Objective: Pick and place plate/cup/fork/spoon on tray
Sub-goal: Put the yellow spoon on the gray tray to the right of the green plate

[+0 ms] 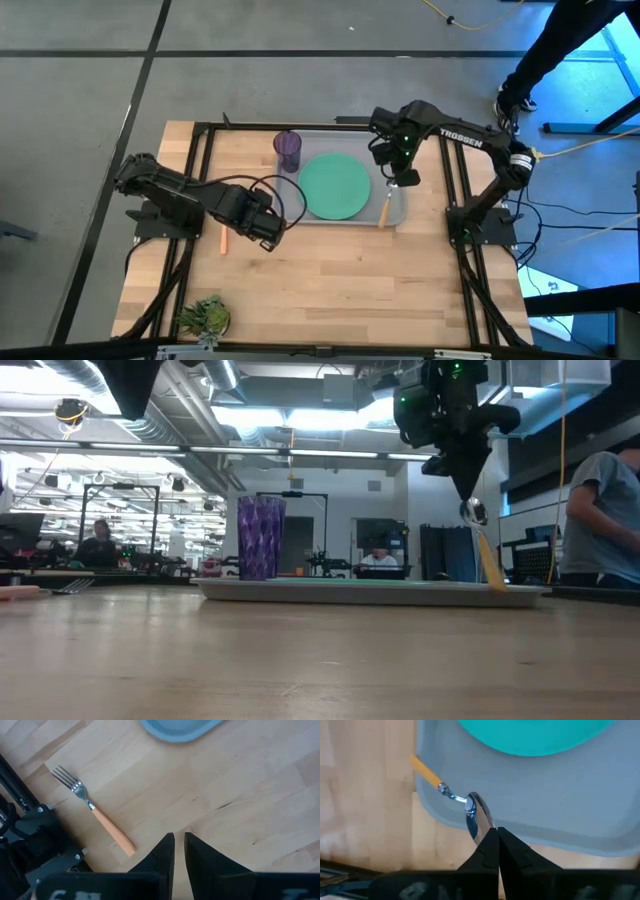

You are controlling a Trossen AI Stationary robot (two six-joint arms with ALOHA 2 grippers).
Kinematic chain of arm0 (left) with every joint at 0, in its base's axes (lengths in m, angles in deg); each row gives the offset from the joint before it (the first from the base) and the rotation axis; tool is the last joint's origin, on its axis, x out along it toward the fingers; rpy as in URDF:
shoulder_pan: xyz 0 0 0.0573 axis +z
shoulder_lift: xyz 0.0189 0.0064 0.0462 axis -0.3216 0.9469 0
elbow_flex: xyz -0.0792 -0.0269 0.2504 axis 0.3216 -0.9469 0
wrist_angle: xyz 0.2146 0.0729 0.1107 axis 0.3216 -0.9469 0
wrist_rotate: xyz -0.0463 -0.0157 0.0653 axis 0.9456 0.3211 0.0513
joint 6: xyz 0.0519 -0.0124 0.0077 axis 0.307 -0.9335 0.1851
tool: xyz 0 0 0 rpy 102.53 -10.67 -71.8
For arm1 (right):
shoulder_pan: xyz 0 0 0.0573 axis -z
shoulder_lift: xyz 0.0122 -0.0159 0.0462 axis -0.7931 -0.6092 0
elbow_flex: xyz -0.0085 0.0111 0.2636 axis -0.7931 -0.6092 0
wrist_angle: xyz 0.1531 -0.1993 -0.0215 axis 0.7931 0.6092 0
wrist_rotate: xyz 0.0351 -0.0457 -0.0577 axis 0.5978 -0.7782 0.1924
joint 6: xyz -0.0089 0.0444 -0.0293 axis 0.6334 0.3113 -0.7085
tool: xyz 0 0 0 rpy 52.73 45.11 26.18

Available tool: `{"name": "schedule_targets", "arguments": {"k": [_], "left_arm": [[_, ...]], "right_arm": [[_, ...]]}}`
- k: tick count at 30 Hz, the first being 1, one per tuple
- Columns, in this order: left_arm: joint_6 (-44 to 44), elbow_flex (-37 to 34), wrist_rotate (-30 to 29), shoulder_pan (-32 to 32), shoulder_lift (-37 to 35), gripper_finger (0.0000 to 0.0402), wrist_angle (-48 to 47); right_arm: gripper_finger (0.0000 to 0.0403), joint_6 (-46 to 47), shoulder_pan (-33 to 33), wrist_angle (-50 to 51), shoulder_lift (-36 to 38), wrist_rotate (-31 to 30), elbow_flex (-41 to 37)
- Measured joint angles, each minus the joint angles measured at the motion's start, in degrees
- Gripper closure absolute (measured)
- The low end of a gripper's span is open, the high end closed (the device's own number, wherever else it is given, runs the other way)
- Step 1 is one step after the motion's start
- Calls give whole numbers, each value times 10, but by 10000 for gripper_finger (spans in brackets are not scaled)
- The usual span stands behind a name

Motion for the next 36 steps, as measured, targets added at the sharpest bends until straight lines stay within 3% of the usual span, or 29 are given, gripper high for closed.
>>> {"name": "schedule_targets", "arguments": {"k": [6,28,36], "left_arm": [[0,0,0,12,0,365,0],[16,0,0,11,0,365,0],[16,0,0,11,0,365,0]], "right_arm": [[403,-17,21,-27,-15,-5,-3],[403,-82,66,-117,-179,-39,-4],[403,-110,69,-148,-208,-78,-4]]}}
